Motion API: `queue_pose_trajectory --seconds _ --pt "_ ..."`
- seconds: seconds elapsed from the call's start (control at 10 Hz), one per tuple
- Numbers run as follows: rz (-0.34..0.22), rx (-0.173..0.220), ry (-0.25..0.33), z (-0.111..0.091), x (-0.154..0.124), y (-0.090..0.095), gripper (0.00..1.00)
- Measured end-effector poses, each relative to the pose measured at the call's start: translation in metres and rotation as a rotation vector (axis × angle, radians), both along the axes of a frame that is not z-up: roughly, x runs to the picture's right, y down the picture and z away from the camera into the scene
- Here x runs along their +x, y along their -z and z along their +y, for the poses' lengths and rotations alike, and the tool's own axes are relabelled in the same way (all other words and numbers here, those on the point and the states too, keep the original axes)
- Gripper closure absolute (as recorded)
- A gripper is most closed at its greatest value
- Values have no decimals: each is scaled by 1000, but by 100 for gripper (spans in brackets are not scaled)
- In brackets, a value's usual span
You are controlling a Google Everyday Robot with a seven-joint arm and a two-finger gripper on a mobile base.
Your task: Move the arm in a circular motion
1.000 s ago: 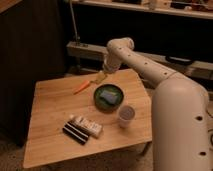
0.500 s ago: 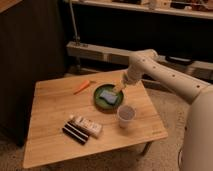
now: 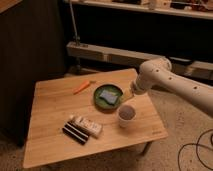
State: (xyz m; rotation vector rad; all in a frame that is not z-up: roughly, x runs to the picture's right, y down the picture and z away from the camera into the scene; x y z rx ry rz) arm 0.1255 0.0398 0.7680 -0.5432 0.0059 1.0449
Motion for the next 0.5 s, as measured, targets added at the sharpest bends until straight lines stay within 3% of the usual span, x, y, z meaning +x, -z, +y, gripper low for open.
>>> queue_pose_trajectory --seconds 0.1,0.5 --pt "-35 6 28 1 -19 8 20" --pt "-204 20 177 -19 -141 25 20"
